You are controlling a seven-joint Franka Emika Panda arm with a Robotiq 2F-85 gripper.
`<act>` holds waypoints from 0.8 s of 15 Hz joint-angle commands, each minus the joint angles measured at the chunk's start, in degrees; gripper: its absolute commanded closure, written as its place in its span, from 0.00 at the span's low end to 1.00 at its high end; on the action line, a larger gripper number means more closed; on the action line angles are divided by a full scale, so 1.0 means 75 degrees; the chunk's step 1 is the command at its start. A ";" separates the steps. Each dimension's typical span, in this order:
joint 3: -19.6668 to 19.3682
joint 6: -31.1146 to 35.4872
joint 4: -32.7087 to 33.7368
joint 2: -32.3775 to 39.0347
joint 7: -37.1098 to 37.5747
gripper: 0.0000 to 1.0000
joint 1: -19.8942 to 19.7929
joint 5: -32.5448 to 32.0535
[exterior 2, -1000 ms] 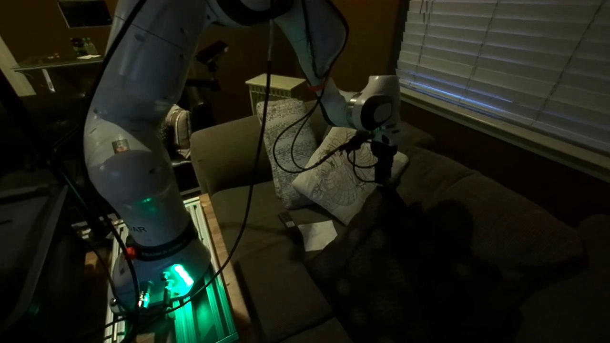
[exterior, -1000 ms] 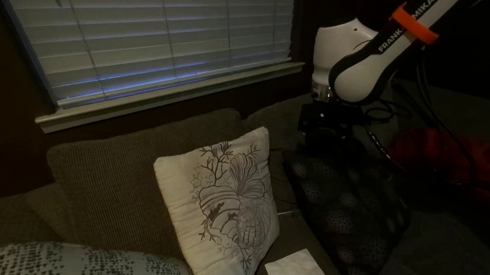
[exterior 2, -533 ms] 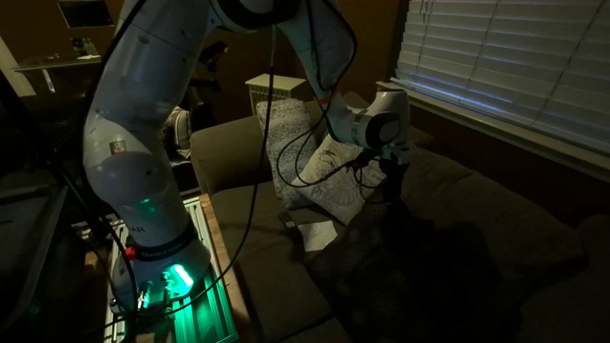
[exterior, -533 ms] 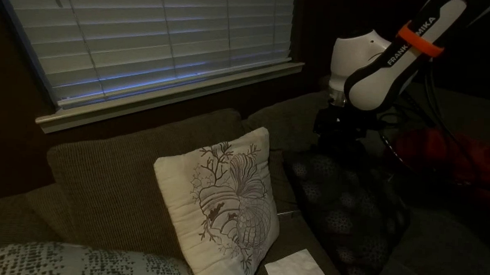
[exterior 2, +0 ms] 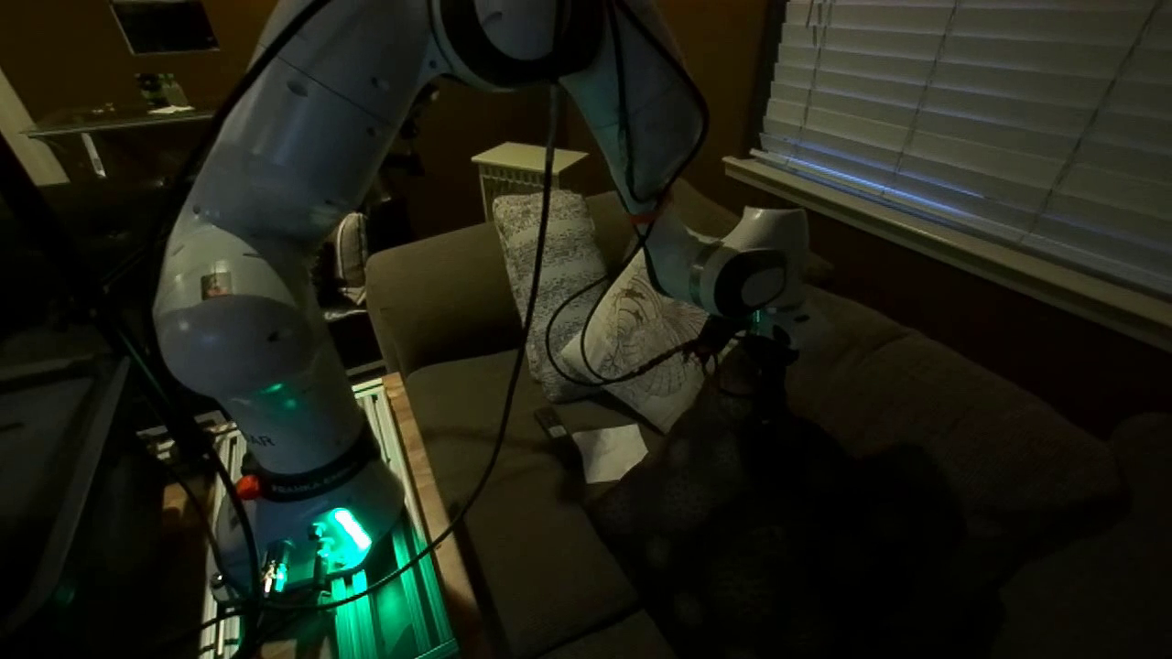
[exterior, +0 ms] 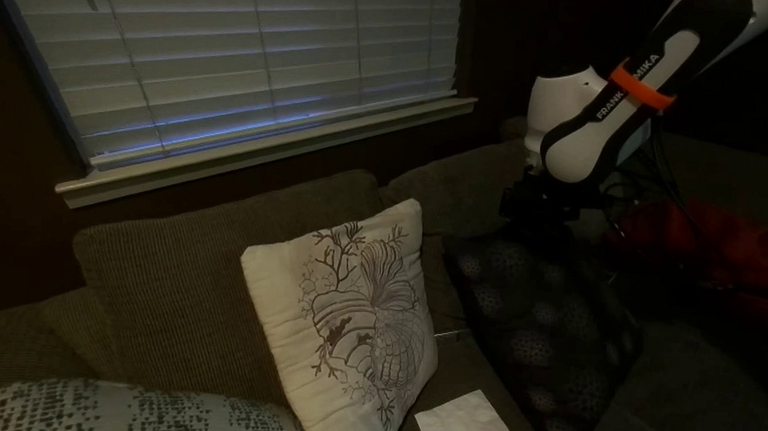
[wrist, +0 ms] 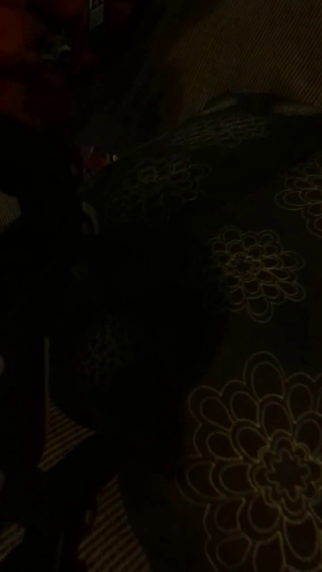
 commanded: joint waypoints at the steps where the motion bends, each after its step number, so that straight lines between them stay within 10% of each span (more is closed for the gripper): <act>1: 0.0123 0.0433 0.0514 0.0409 -0.0505 0.00 -0.0149 0.0562; 10: 0.0181 -0.0613 0.1779 0.1413 -0.0994 0.00 -0.0020 0.1268; 12: 0.0184 -0.0989 0.2067 0.1621 -0.0998 0.26 -0.0024 0.1267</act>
